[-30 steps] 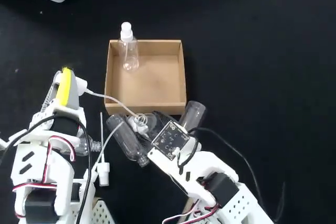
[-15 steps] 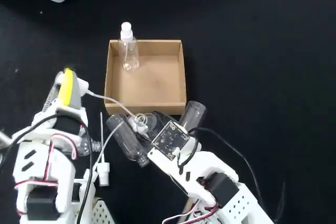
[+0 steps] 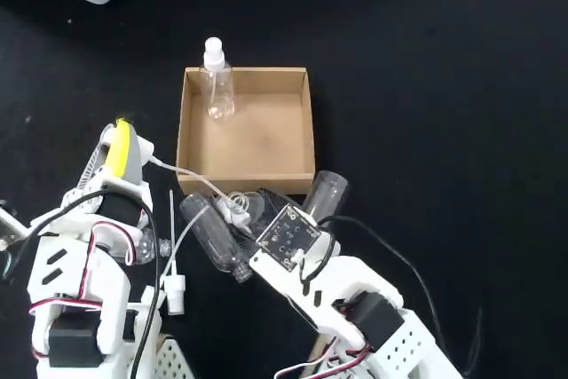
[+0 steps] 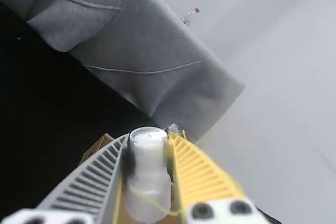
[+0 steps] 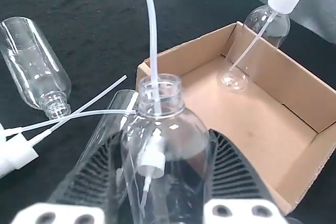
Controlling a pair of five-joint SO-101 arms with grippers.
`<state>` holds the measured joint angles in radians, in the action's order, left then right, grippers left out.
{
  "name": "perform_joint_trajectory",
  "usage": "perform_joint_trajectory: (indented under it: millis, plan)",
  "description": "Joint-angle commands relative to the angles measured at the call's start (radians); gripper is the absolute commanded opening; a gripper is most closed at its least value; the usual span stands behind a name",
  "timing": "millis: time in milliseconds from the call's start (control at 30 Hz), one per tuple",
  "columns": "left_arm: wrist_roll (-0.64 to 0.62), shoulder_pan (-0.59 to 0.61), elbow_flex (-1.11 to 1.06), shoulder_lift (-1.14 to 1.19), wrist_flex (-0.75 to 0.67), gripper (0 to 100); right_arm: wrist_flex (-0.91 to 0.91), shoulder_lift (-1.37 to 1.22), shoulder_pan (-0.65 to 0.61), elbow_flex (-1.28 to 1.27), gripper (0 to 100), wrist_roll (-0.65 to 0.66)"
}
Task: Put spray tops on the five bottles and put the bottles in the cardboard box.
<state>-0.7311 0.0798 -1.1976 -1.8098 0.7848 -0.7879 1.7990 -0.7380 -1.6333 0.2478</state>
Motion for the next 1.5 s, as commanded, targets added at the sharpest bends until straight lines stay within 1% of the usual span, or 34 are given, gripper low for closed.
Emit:
perform_joint_trajectory:
  millis: [0,100,367,567,767,900,1200,1367,1467]
  plan:
    - [0.008,-0.067,0.015,-0.006,0.000,3,0.028,0.035,-0.012,0.004,10.0,0.003]
    - [0.008,-0.137,0.012,-0.006,0.002,3,0.028,0.035,-0.012,0.004,10.0,0.003]
    - [0.008,-0.214,-0.028,-0.006,0.000,3,0.028,0.035,-0.012,0.004,10.0,0.003]
    - [0.008,-0.240,-0.036,-0.006,0.000,3,0.028,0.035,-0.012,0.002,10.0,0.003]
    - [0.006,-0.240,-0.038,-0.006,0.002,3,0.028,0.035,-0.009,0.002,10.0,0.002]
    - [0.006,-0.240,-0.039,-0.006,0.002,3,0.028,0.035,-0.009,0.008,10.0,-0.058]
    - [0.006,-0.242,-0.091,-0.006,-0.006,3,0.028,0.035,-0.008,0.007,10.0,-0.068]
    - [0.006,-0.326,-0.093,-0.006,0.002,3,0.028,0.035,-0.008,0.007,10.0,-0.068]
    - [0.006,-0.338,-0.093,-0.006,0.000,3,0.028,0.035,-0.008,0.007,10.0,-0.068]
